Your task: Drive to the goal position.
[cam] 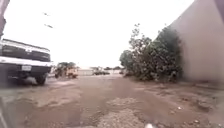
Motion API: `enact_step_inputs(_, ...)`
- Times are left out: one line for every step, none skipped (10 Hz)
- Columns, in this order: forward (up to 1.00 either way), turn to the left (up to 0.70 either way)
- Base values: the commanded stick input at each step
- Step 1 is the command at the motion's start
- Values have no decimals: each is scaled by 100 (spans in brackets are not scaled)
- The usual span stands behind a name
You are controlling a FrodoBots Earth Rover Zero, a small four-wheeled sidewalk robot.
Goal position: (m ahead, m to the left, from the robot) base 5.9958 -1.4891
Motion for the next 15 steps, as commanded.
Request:
enact_step_inputs(70,0)
enact_step_inputs(70,0)
enact_step_inputs(70,0)
enact_step_inputs(70,-26)
enact_step_inputs(70,-10)
enact_step_inputs(70,0)
enact_step_inputs(70,0)
enact_step_inputs(70,0)
enact_step_inputs(70,0)
enact_step_inputs(70,0)
enact_step_inputs(70,0)
enact_step_inputs(70,-16)
enact_step_inputs(70,-25)
enact_step_inputs(70,-9)
enact_step_inputs(70,0)
